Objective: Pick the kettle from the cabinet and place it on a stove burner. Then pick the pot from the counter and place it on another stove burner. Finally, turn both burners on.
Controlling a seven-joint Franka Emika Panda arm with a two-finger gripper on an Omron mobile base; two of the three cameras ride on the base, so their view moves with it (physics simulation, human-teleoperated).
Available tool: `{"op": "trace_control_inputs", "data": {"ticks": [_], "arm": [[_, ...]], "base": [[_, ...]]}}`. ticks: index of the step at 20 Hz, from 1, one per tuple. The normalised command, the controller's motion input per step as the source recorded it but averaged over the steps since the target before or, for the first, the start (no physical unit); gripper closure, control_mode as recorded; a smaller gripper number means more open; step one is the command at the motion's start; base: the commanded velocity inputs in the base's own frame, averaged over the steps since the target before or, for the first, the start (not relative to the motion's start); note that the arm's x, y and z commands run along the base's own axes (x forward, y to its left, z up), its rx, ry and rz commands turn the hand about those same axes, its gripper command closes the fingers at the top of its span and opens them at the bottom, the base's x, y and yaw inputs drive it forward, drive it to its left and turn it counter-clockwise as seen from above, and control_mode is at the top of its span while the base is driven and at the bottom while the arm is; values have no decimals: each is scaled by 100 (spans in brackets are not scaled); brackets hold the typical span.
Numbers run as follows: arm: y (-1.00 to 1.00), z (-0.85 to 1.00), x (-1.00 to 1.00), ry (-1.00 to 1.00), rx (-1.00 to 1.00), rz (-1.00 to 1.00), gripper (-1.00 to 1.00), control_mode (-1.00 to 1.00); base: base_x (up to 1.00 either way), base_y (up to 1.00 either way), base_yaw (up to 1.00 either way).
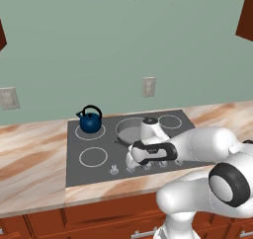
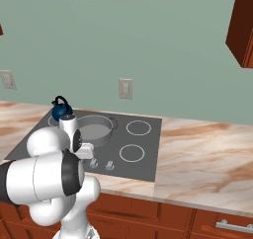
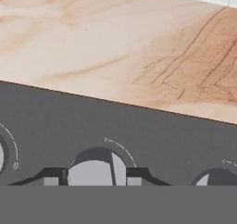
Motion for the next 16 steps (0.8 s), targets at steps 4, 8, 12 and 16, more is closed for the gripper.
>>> {"op": "trace_control_inputs", "data": {"ticks": [4, 8, 12, 16], "arm": [[4, -48, -14, -12, 0, 23, 100, -100], [1, -55, -18, -15, 0, 26, 100, -100], [0, -58, -10, -15, 0, 28, 100, -100], [0, -55, -20, -8, 0, 23, 100, -100]], "base": [[0, 0, 0], [0, 0, 0], [0, 0, 0], [0, 0, 0]]}}
